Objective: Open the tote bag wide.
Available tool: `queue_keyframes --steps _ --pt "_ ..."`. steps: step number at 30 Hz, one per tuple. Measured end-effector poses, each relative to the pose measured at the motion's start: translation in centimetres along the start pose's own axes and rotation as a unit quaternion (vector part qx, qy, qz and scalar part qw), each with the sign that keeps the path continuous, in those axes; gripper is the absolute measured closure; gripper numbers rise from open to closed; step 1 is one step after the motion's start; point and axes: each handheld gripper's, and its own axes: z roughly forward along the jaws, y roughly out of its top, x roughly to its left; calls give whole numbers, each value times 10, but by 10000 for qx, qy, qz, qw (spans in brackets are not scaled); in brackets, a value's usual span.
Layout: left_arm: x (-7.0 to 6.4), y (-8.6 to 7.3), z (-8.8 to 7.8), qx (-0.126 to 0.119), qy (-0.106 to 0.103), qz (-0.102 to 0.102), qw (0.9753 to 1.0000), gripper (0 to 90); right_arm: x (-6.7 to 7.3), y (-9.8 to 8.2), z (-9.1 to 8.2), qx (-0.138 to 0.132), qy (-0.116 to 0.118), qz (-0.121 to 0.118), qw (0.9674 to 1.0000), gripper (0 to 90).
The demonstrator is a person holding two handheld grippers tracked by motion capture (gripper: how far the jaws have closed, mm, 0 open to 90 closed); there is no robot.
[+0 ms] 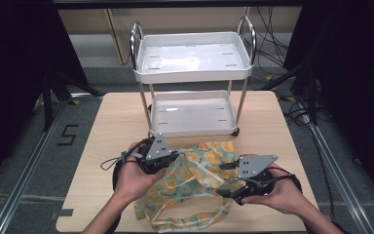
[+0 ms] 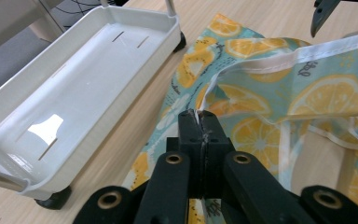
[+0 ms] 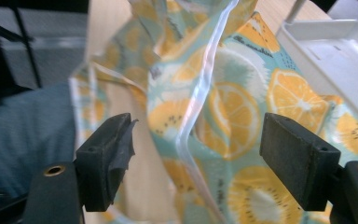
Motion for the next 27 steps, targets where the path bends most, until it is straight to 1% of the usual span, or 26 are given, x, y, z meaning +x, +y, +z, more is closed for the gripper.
queue_keyframes --steps 1,2,3,4,5,7,8,9,10,11,12,13,14,15,16,17,18,19,20,21,22,23,24,25,26,27 --pt "1 0 1 10 34 -40 10000 893 -1 2 3 29 -97 -57 9999 277" --pt "3 0 2 16 55 -18 10000 893 -4 7 7 158 -196 -137 9996 385" --pt "4 0 3 35 44 -36 10000 893 -4 7 7 158 -196 -137 9996 385" --pt "5 0 4 -10 66 -65 10000 893 -6 10 10 247 -217 -129 9994 440" --pt "6 0 6 39 49 -46 10000 893 -11 16 15 397 -282 10 9988 575" --pt "7 -1 8 41 53 -50 10000 892 -18 22 20 390 -325 116 9986 688" --pt "7 -1 8 41 53 -50 10000 892 -18 22 20 390 -325 116 9986 688" --pt "7 -2 9 92 54 -53 9999 891 -25 29 24 308 -328 454 9980 777" --pt "7 -3 10 84 60 -56 9999 889 -27 31 25 272 -285 487 9980 803" --pt "8 -4 11 196 5 -23 9998 884 -30 33 26 249 -285 559 9977 825" --pt "8 -4 11 196 5 -23 9998 875 -30 33 26 249 -285 559 9977 825" --pt "8 -5 12 159 30 -24 9999 875 -33 35 27 275 -310 710 9966 840" --pt "7 -6 12 177 44 138 9997 799 -39 37 32 293 -330 727 9964 857" --pt "7 -6 12 177 44 138 9997 765 -39 37 32 293 -330 727 9964 857" --pt "5 -7 12 178 116 215 9995 713 -42 37 34 291 -377 883 9950 873" --pt "5 -7 12 178 116 215 9995 667 -42 37 34 291 -377 883 9950 873" --pt "2 -6 9 151 178 378 9990 587 -45 38 36 274 -434 924 9944 878" --pt "2 -6 9 151 178 378 9990 534 -45 38 36 274 -434 924 9944 878" --pt "-1 -3 4 200 246 542 9980 499 -48 38 38 291 -449 1019 9933 881" --pt "-1 -3 4 200 246 542 9980 476 -48 38 38 291 -449 1019 9933 881" --pt "-8 -1 -1 54 231 596 9979 454 -51 39 39 264 -571 1126 9916 881" --pt "-8 -1 -1 54 231 596 9979 450 -52 40 40 256 -591 1204 9906 882" --pt "-16 3 -7 -61 178 700 9974 445 -54 40 40 294 -606 1203 9904 882" --pt "-16 3 -7 -61 178 700 9974 443 -54 40 40 294 -606 1203 9904 882" --pt "-21 5 -10 -120 163 787 9967 443 -54 41 41 272 -671 1305 9888 882" --pt "-25 6 -11 -125 97 838 9964 440 -56 44 42 266 -710 1372 9876 881"
